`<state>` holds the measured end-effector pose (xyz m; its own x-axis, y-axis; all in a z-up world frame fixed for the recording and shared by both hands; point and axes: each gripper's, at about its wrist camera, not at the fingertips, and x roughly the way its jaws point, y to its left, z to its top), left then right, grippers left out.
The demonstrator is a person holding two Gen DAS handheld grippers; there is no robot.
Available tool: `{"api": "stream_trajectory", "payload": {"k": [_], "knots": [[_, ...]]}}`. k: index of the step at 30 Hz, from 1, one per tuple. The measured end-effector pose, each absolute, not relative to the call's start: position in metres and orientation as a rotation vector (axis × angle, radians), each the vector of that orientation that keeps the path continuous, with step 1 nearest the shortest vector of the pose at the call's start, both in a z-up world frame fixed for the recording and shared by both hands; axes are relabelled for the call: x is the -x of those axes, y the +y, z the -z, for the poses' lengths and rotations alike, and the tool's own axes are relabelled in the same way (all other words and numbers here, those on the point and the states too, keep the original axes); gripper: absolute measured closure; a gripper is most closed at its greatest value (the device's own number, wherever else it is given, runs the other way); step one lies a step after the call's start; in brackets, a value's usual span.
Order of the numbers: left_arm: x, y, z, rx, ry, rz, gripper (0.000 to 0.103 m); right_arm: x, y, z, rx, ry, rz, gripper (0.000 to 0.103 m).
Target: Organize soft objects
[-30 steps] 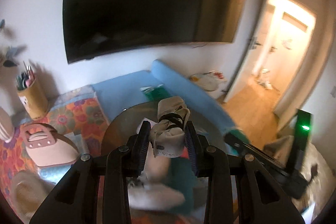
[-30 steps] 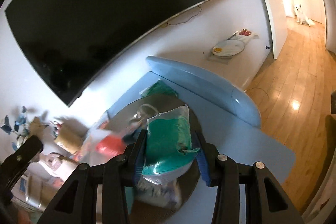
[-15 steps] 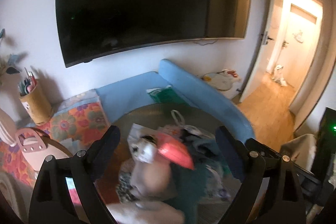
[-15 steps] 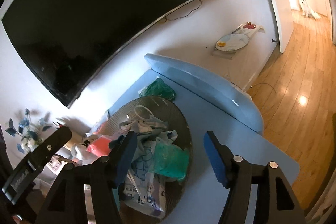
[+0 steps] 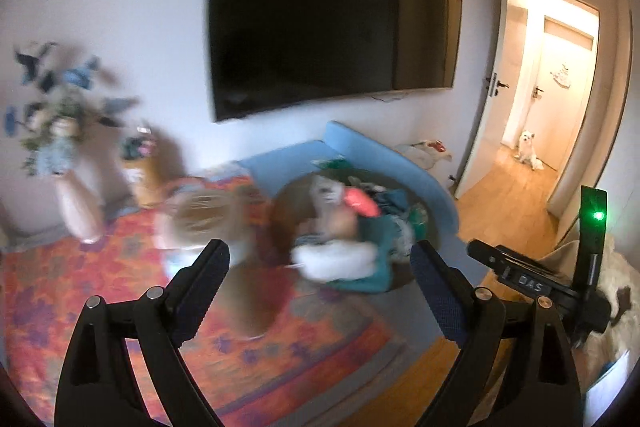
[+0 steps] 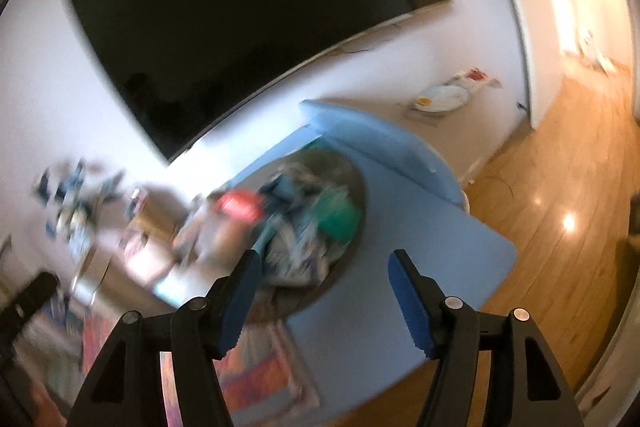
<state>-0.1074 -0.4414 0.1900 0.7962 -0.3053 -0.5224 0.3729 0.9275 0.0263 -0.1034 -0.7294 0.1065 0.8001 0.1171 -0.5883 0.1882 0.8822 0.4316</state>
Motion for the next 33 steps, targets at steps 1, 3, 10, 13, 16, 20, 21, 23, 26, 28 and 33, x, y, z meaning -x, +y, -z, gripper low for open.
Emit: {"api": "stream_trajectory", "payload": {"k": [1,3,10,13,16,20,21,23,26,28,33], "knots": [[0.111,-0.431,-0.192,-0.128,0.53,0.358,0.012,0.108,-0.72,-0.109,-0.469,0.657,0.022,0.037],[0.12,-0.401,-0.201,-0.126,0.501,0.338,0.012,0.117,-0.696,-0.117,-0.416,0.662,-0.047,0.037],[0.142,-0.3,-0.246,-0.21,0.37,0.134,0.012,0.15,-0.58,-0.152,-0.123,0.612,-0.282,0.015],[0.149,-0.263,-0.265,-0.222,0.318,0.025,0.011,0.155,-0.526,-0.159,-0.048,0.578,-0.406,0.013],[0.153,-0.221,-0.281,-0.199,0.295,-0.061,0.006,0.152,-0.473,-0.158,0.003,0.58,-0.502,0.013],[0.153,-0.181,-0.287,-0.157,0.278,-0.141,0.002,0.148,-0.413,-0.151,0.068,0.594,-0.598,0.013],[0.151,-0.174,-0.286,-0.148,0.282,-0.151,0.002,0.147,-0.398,-0.149,0.087,0.599,-0.611,0.013],[0.143,-0.162,-0.277,-0.115,0.303,-0.157,0.001,0.143,-0.375,-0.147,0.109,0.611,-0.618,0.013],[0.12,-0.154,-0.253,-0.092,0.351,-0.16,0.001,0.132,-0.348,-0.142,0.124,0.626,-0.617,0.013],[0.102,-0.152,-0.231,-0.103,0.394,-0.174,0.001,0.121,-0.334,-0.136,0.124,0.649,-0.599,0.013],[0.072,-0.138,-0.19,-0.084,0.465,-0.203,0.001,0.095,-0.312,-0.125,0.125,0.67,-0.549,0.013]]}}
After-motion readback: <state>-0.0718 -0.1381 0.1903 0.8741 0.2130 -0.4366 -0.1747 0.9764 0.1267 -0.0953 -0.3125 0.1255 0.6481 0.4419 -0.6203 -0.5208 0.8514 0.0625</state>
